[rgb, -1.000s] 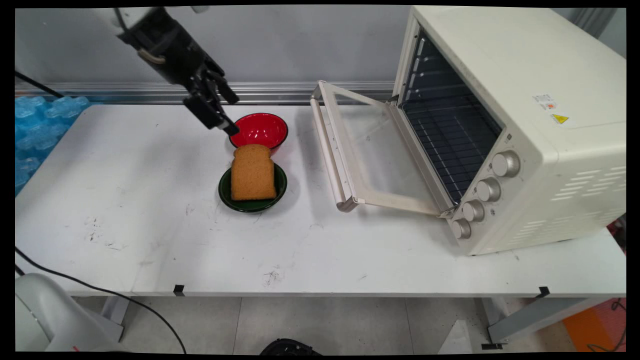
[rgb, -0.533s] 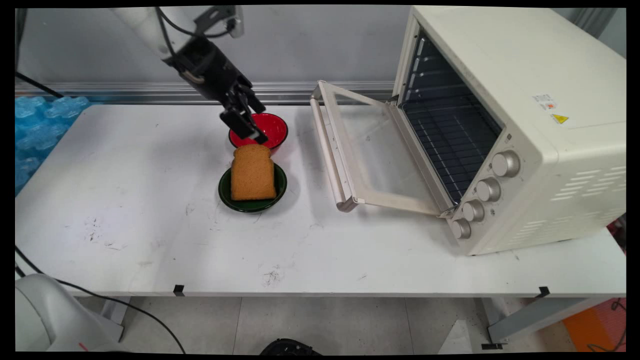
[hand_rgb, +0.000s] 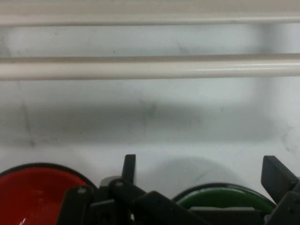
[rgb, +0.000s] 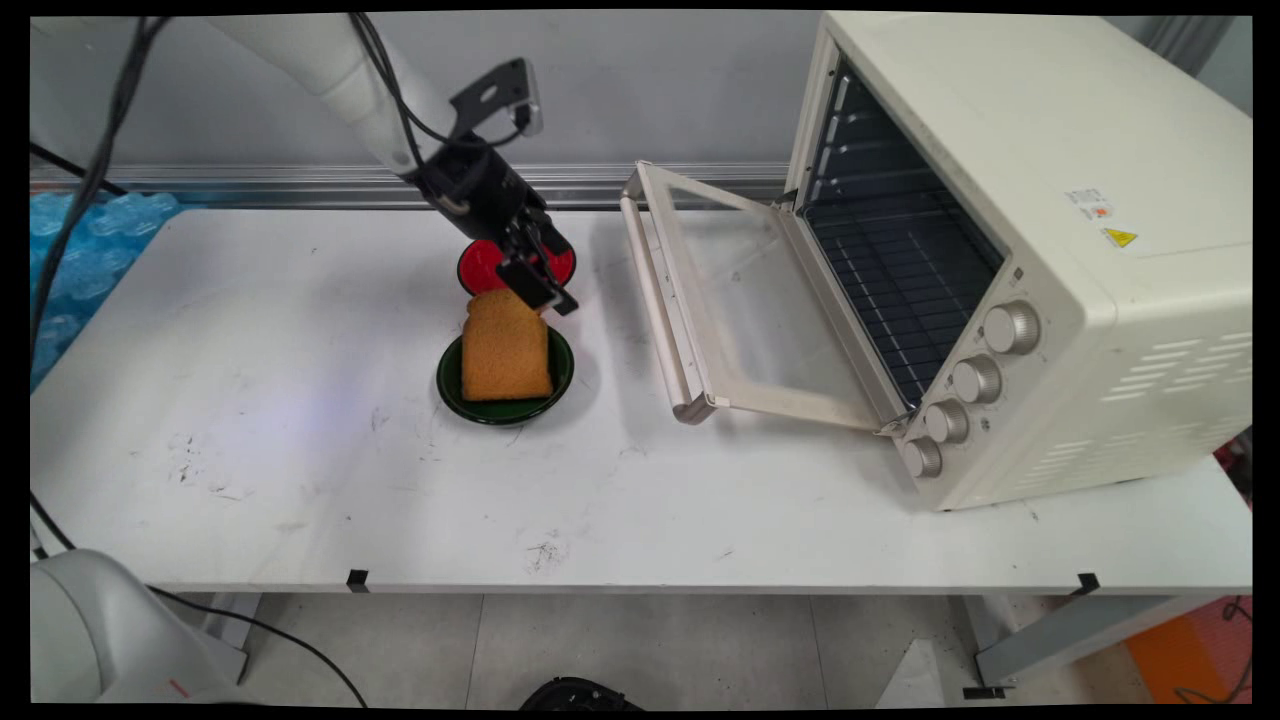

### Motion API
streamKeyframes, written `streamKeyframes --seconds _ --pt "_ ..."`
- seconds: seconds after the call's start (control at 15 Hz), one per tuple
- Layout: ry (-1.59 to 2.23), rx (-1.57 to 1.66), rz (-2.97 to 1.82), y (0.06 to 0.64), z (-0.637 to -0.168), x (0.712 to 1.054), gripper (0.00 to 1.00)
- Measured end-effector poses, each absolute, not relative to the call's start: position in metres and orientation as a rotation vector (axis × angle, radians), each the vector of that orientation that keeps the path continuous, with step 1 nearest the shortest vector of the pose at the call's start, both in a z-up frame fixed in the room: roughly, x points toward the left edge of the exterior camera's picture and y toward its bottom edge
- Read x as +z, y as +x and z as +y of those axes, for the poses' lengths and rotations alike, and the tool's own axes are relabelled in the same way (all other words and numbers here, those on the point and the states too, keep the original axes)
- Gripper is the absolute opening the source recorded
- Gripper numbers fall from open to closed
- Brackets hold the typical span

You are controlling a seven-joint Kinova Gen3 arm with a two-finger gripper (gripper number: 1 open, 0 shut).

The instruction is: Close the oven

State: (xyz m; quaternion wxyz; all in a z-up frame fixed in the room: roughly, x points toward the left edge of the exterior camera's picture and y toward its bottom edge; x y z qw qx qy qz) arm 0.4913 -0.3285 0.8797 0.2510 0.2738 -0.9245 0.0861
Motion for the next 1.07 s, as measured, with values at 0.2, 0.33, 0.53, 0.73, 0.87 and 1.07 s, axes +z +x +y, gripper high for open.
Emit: streamKeyframes --seconds 0.2,0.33,0.53,0.73,0.87,1.07 --pt "0.744 0.239 -2.511 0.485 -0.336 0.862 1.00" --pt "0.743 0.245 -2.506 0.480 -0.343 0.848 1.00" --pt "0.740 0.252 -2.500 0.473 -0.350 0.831 1.00" --pt "0.737 0.262 -2.494 0.468 -0.355 0.816 1.00" --pt "0.733 0.269 -2.491 0.466 -0.356 0.809 1.00" --pt "0.728 0.283 -2.483 0.462 -0.359 0.799 0.00"
